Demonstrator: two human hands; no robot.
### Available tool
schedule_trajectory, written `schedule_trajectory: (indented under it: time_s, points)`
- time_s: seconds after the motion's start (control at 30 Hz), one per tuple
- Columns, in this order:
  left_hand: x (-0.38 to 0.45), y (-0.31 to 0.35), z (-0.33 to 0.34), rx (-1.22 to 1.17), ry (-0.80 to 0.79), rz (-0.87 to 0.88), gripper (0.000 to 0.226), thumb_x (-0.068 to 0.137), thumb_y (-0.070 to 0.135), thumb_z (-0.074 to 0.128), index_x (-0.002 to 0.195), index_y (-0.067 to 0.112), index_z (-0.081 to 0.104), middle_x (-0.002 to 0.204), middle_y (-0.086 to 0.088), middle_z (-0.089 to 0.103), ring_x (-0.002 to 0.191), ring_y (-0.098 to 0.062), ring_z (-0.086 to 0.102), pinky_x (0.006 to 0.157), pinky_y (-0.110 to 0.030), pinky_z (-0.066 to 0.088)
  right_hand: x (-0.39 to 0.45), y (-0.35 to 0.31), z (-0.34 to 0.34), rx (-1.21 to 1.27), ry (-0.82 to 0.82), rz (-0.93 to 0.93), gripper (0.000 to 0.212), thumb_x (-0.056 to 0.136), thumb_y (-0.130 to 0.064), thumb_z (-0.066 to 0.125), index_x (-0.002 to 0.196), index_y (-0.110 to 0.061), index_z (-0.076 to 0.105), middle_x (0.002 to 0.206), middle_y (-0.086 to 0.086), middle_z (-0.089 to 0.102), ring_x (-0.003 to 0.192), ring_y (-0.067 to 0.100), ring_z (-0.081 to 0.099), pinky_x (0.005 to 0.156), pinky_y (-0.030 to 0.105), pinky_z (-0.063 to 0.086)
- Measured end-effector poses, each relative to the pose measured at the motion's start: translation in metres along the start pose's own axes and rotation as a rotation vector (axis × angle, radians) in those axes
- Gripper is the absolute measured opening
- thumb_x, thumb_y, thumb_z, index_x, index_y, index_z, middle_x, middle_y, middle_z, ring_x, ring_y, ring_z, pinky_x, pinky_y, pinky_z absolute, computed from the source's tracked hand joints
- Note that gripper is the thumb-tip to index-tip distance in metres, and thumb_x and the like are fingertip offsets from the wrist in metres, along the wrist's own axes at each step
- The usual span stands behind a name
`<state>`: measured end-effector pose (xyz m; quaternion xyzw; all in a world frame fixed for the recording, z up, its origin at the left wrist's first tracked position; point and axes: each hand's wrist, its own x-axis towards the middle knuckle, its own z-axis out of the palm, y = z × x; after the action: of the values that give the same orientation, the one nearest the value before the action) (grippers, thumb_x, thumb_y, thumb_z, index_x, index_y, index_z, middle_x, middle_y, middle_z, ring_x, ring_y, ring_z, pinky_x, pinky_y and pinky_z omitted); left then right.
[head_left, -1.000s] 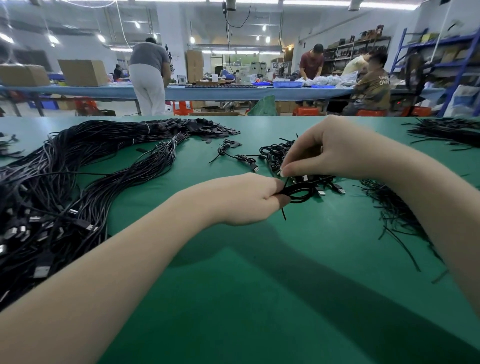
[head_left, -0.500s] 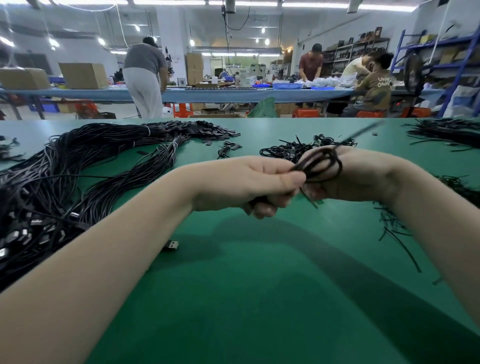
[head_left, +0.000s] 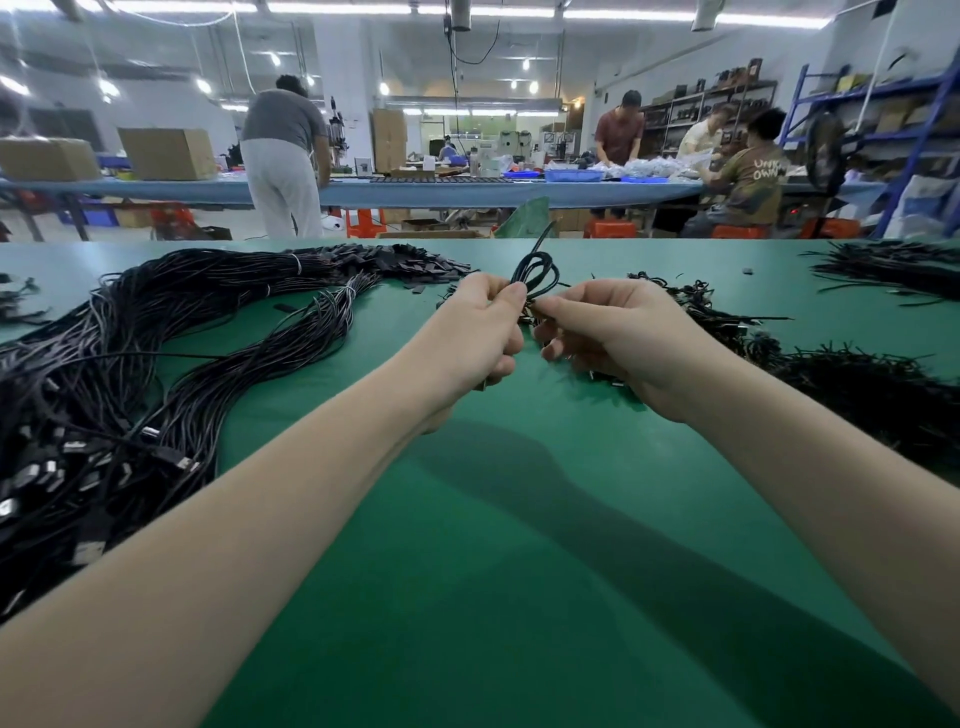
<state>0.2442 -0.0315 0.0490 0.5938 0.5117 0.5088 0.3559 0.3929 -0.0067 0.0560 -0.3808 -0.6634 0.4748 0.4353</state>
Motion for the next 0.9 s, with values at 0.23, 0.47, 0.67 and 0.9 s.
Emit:
schedule_trajectory:
  time_s: [0.23, 0.47, 0.67, 0.9]
  points:
    - [-0.002, -0.001, 0.004, 0.069, -0.007, 0.02, 0.018, 0.103, 0.031, 0.036, 0.089, 0.022, 0.044, 0.056, 0.009, 0.04, 0.042, -0.006, 0.033, 0.049, -0.025, 0.027, 0.002, 0.002, -0.001, 0.058, -0.06, 0.081, 0.024, 0.083, -0.034, 0.07, 0.088, -0.01, 0.072, 0.075, 0.001, 0.073, 0.06, 0.01, 0.064, 0.052, 0.019, 0.048]
    - [-0.002, -0.003, 0.004, 0.029, -0.004, 0.058, 0.021, 0.103, 0.03, 0.036, 0.085, 0.021, 0.041, 0.057, 0.008, 0.039, 0.045, -0.007, 0.033, 0.05, -0.023, 0.029, 0.005, 0.009, 0.001, 0.123, -0.009, 0.077, 0.012, 0.08, -0.02, 0.073, 0.086, -0.009, 0.072, 0.07, -0.001, 0.07, 0.057, 0.005, 0.059, 0.052, 0.015, 0.047]
    - [-0.005, -0.006, 0.01, 0.071, 0.066, 0.138, 0.018, 0.103, 0.028, 0.035, 0.086, 0.025, 0.04, 0.054, 0.011, 0.038, 0.04, -0.003, 0.032, 0.042, -0.016, 0.029, 0.001, 0.007, 0.005, -0.235, 0.161, -0.148, 0.006, 0.082, -0.029, 0.074, 0.077, -0.024, 0.073, 0.067, -0.005, 0.07, 0.054, 0.005, 0.053, 0.051, 0.022, 0.043]
    - [-0.01, -0.001, 0.012, 0.159, 0.092, 0.05, 0.034, 0.101, 0.038, 0.034, 0.08, 0.016, 0.049, 0.049, 0.005, 0.053, 0.043, -0.013, 0.054, 0.051, -0.025, 0.036, -0.002, 0.007, 0.007, -0.447, 0.231, -0.344, 0.01, 0.084, -0.022, 0.07, 0.074, -0.021, 0.072, 0.054, -0.01, 0.061, 0.045, -0.001, 0.046, 0.044, 0.011, 0.036]
